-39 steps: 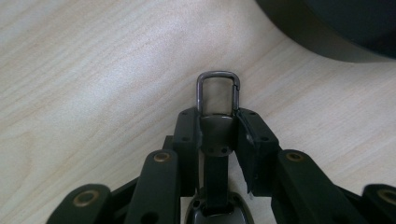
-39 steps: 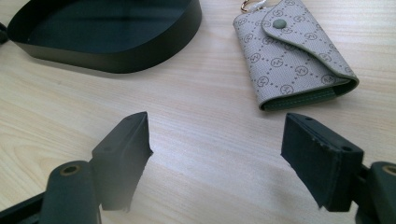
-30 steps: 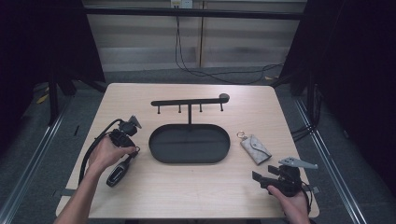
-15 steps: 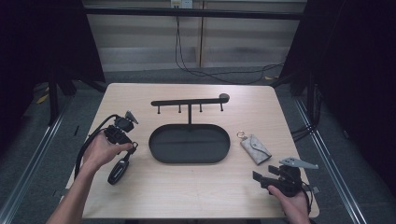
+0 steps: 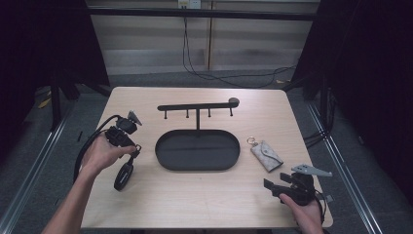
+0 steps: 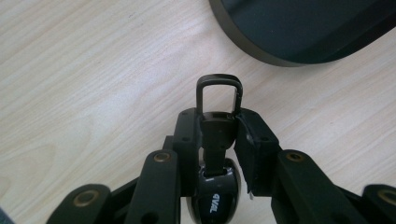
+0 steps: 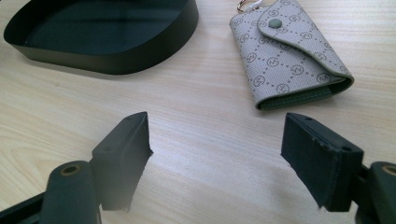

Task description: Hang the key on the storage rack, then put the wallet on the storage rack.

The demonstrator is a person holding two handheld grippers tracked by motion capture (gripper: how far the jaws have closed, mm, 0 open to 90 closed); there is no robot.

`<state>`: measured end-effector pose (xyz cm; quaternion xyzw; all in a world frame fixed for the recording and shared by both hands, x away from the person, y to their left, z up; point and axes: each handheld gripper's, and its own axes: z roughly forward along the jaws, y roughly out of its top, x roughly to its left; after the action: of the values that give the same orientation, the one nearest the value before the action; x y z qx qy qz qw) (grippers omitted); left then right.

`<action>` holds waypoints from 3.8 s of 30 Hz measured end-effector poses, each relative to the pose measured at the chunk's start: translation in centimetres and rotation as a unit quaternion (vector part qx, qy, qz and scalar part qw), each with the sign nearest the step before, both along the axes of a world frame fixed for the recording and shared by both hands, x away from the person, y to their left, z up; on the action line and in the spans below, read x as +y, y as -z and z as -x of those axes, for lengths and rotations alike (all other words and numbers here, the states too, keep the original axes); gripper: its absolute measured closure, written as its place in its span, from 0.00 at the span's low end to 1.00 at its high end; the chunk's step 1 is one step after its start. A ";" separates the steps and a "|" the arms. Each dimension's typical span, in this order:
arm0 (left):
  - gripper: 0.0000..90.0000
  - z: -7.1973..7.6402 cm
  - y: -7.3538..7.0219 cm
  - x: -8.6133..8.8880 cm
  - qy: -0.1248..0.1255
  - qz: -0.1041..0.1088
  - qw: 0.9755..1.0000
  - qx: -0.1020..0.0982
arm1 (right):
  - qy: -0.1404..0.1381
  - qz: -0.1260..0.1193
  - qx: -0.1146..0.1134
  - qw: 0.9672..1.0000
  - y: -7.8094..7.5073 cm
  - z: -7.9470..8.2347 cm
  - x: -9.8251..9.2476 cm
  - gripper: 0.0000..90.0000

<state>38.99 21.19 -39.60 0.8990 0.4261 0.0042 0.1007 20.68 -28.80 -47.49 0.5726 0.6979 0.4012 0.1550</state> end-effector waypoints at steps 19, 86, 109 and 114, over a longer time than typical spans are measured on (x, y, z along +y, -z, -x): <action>0.78 0.3 -2.3 0.7 -0.001 0.017 1.000 -0.005 | 0.004 -0.003 0.001 1.000 0.0 -0.1 0.0 0.26; 0.78 -0.5 -9.5 -5.3 0.045 -0.001 0.999 0.004 | 0.002 -0.002 0.000 1.000 -0.1 0.0 0.0 0.26; 0.78 -3.2 -9.7 -8.5 0.041 -0.008 0.999 0.018 | -0.005 -0.007 -0.001 1.000 -0.1 0.0 0.0 0.21; 0.78 -3.9 -9.9 -9.3 0.040 -0.013 0.999 0.016 | -0.015 -0.008 -0.007 1.000 -0.2 0.1 0.1 0.18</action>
<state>42.88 11.85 -29.71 0.9167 0.3910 -0.0084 0.0819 20.61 -28.72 -47.27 0.5605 0.7022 0.4129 0.1492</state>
